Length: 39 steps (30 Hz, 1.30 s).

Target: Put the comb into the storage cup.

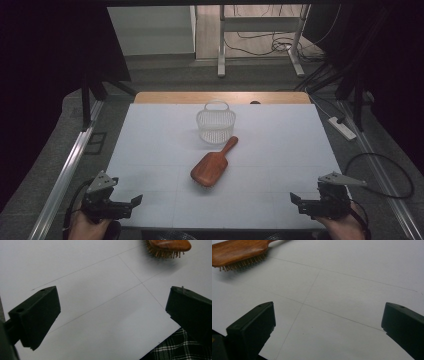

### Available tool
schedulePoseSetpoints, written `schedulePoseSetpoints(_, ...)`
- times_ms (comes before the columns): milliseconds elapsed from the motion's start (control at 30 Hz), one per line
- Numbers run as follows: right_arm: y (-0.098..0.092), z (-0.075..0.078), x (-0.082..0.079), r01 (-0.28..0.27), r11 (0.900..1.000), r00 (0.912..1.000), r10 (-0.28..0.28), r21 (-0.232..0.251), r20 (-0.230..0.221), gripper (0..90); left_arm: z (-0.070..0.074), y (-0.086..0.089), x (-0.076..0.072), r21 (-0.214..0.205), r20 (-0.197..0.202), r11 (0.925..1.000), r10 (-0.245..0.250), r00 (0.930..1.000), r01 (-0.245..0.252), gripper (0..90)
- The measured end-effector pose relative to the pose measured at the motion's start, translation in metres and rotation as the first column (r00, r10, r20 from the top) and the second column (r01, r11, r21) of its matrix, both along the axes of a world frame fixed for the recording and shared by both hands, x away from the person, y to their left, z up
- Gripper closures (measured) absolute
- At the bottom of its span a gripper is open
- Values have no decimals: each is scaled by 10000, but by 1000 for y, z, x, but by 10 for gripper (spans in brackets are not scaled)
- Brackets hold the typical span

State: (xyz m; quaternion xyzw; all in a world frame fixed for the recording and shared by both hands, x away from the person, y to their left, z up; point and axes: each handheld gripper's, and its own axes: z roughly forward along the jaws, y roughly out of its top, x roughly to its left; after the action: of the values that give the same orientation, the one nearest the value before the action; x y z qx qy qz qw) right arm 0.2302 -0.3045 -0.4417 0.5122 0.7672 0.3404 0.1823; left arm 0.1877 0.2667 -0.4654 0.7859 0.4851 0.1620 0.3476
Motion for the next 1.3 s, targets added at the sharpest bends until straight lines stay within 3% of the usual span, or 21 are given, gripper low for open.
schedulePoseSetpoints(633,2,0,0,-352,9994,9994,352,-7,25,0,0,4,1,-283,-225,9996,-19,9997,13,2)
schedulePoseSetpoints(900,3,0,0,-485,9988,9988,485,-43,-17,0,0,-2,2,189,-328,9995,-265,9991,271,0)
schedulePoseSetpoints(1067,3,0,0,-514,9987,9987,514,-48,-29,0,1,-3,5,-3,-419,9994,-360,9985,360,0)
schedulePoseSetpoints(1300,3,-1,1,-575,9983,9983,575,-95,-61,0,3,-5,9,96,-443,9992,-395,9982,400,0)
